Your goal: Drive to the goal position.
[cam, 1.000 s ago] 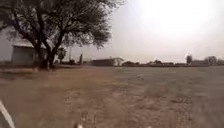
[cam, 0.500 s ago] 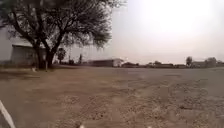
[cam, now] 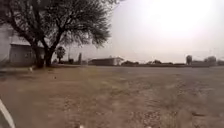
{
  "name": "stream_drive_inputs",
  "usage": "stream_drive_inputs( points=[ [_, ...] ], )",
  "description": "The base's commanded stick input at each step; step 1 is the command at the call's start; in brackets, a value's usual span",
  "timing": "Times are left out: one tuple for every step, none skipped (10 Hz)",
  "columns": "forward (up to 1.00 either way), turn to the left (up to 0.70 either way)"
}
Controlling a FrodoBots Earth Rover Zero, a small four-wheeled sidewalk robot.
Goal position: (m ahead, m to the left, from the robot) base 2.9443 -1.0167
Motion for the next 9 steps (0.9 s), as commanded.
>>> stream_drive_inputs(
  points=[
    [0.50,0.00],
    [0.50,0.00],
    [0.50,0.00],
    [0.50,0.00],
    [0.50,0.00],
    [0.50,0.00],
    [0.50,0.00],
    [0.50,0.00],
    [0.50,0.00]
  ],
)
